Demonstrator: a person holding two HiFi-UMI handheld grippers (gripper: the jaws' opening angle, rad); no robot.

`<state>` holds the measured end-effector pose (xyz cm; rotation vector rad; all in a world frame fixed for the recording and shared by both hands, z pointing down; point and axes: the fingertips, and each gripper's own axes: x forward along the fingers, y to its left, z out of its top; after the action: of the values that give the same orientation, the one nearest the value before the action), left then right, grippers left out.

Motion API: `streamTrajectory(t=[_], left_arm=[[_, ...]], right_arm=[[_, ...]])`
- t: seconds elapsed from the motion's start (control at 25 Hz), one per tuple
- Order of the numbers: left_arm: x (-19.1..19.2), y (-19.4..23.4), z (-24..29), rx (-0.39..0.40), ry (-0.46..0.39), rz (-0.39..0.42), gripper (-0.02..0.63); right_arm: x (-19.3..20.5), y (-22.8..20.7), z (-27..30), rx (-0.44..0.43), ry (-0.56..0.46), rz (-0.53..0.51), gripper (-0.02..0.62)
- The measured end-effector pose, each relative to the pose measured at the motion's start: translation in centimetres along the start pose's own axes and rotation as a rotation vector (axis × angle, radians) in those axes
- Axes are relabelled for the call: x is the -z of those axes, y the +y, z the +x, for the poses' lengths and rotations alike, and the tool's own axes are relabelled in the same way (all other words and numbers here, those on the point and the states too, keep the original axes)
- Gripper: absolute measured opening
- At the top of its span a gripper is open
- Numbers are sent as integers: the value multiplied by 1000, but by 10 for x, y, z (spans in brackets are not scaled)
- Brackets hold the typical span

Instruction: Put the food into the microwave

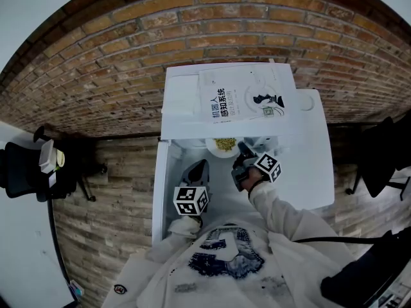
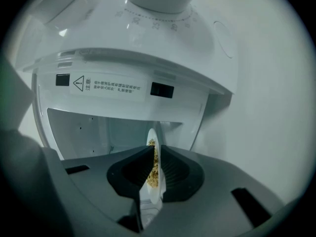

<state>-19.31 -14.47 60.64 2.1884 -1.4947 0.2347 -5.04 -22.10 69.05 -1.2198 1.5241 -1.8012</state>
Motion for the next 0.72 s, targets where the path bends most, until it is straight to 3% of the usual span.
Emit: streamTrajectory(t=[0.72], left_arm=[[1, 7, 2, -9, 8, -10, 8]], right_arm=[[4, 3, 18, 4, 11, -2, 32]])
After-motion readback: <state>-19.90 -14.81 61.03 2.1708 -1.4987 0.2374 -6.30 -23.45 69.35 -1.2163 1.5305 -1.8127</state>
